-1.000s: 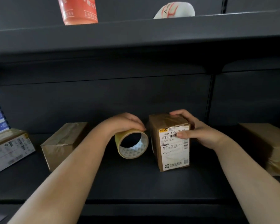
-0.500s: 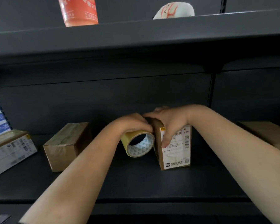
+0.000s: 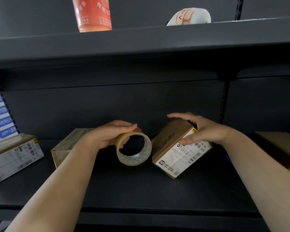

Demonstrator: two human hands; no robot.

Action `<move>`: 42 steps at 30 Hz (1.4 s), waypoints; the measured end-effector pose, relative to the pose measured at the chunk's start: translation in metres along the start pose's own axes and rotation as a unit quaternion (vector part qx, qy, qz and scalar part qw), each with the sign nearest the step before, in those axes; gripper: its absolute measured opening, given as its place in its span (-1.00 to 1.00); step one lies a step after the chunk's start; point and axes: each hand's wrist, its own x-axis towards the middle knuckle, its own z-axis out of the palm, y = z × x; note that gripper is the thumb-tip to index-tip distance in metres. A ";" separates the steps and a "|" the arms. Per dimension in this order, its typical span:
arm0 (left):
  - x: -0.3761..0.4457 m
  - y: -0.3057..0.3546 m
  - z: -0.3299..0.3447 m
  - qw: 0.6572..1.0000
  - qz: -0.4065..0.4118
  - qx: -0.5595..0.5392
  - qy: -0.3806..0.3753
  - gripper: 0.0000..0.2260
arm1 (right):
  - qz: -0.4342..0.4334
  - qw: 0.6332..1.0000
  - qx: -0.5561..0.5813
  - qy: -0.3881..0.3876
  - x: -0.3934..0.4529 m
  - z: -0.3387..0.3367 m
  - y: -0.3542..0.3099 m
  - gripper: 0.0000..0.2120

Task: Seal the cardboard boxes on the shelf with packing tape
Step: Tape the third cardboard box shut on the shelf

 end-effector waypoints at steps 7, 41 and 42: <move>-0.010 0.009 -0.013 0.989 -0.025 0.138 0.049 -0.83 | -0.021 0.997 0.071 -0.002 -0.003 0.008 0.016 -0.17; 0.021 -0.002 0.046 0.932 -0.093 0.350 -0.022 -0.76 | 0.245 0.903 -0.353 0.009 0.027 0.032 -0.004 -0.12; 0.020 -0.001 0.046 0.927 -0.096 0.362 -0.021 -0.76 | 0.261 0.900 -0.346 0.041 0.037 0.045 -0.005 -0.16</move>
